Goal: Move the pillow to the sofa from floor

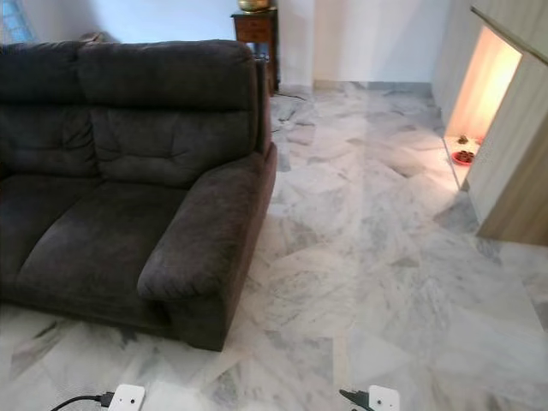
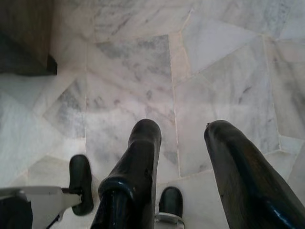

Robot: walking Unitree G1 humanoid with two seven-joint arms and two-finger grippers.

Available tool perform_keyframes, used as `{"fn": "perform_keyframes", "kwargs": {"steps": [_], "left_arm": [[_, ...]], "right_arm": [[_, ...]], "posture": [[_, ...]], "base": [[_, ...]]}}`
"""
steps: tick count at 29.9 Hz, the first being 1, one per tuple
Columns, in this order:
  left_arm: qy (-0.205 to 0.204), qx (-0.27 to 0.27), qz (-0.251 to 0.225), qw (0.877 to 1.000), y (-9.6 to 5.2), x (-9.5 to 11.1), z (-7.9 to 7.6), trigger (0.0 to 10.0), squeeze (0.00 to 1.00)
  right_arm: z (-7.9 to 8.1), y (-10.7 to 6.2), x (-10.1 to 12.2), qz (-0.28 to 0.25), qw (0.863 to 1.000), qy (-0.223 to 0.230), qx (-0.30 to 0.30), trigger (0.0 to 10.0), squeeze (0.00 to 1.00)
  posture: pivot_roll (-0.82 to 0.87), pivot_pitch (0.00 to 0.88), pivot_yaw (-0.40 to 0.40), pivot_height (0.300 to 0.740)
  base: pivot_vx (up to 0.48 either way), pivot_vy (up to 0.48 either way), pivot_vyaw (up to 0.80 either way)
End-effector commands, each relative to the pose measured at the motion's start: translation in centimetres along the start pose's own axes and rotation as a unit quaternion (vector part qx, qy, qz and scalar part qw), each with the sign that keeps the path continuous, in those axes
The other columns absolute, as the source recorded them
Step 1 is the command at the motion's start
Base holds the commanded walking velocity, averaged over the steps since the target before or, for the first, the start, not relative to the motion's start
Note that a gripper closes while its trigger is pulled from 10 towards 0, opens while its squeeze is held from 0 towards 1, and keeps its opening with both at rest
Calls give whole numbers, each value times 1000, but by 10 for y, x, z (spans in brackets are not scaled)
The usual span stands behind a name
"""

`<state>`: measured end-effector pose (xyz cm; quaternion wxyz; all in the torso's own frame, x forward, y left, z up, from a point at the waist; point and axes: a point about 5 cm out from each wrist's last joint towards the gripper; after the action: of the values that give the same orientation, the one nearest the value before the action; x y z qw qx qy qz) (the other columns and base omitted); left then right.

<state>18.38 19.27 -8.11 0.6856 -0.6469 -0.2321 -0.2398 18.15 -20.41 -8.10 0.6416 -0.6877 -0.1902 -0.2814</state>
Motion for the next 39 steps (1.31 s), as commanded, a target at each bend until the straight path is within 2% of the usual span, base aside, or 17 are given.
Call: {"fn": "perform_keyframes", "kwargs": {"steps": [1, 7, 10, 12, 15, 18, 22, 39], "left_arm": [[-91, 60, 40, 993, -4, -12, 28, 10000, 0], [-91, 67, 50, 992, -5, -15, 29, 10000, 0], [-76, 51, 50, 995, -4, -15, 22, 10000, 0], [-87, 53, 47, 994, -4, -15, 22, 10000, 0], [-88, 53, 51, 993, -4, -17, 21, 10000, 0], [-82, 51, 52, 994, -4, -16, 23, 10000, 0], [-74, 47, 52, 995, -5, -16, 23, 10000, 0], [-80, 50, 50, 994, -5, -17, 27, 10000, 0]], "right_arm": [[31, -2, -18, 56, 993, 91, 48, 10000, 0], [35, -3, -24, 61, 992, 95, 47, 10000, 0], [41, -4, -27, 64, 992, 94, 61, 10000, 0], [42, -5, -28, 68, 991, 104, 57, 10000, 0], [48, -5, -28, 68, 991, 95, 61, 10000, 0], [39, -6, -31, 66, 992, 94, 59, 10000, 0], [35, -7, -35, 68, 992, 93, 57, 10000, 0], [35, -7, -35, 69, 992, 86, 63, 10000, 0]], "posture": [[86, 20, 68, 740], [78, 21, 79, 740], [90, 27, 76, 740], [90, 21, 76, 740], [89, 13, 78, 740], [87, 8, 83, 740], [88, 1, 83, 740], [101, 40, 88, 740]], "base": [[0, 0, 0], [0, 0, 0], [0, 167, 0], [0, 262, 0], [0, 265, 0], [0, 308, 0], [0, 382, 0], [0, 444, 0]]}}
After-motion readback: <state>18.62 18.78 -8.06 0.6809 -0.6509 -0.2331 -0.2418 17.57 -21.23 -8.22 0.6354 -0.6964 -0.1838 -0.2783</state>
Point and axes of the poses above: a point about 5 cm out from each wrist's last joint towards the gripper, its own y axis pointing out of the wrist towards the gripper, its own x axis along the axis of the wrist's last joint, z = x × y, and after that the axes turned 3 degrees about -y, right-handed
